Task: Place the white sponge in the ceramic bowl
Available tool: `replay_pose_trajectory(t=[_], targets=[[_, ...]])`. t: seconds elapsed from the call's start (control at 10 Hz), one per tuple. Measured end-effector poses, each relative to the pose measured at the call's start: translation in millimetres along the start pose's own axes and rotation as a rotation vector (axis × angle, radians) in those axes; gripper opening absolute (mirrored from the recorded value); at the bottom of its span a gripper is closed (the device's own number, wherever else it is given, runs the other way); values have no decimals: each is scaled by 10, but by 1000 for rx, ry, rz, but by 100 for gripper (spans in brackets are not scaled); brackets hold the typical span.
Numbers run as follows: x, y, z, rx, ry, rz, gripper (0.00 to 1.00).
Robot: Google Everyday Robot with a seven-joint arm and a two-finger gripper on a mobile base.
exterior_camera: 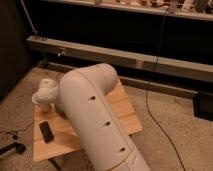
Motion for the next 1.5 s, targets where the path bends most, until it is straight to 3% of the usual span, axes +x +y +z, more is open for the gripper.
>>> replay_pose_trajectory(t=[0.2,0.5,0.8,0.9,1.0,1.1,1.5], targets=[[-172,56,-109,1,-70,-9,80],[-190,60,-205,17,-109,-23,80],[-119,-11,-249,52,-120,-22,80],[-166,-29,-332,60,-146,-17,80],[-207,-38,-437,66,-171,-10,80],[-286,-123,-711,74,-230,12,80],[-251,-327,-1282,100,-308,47,80]])
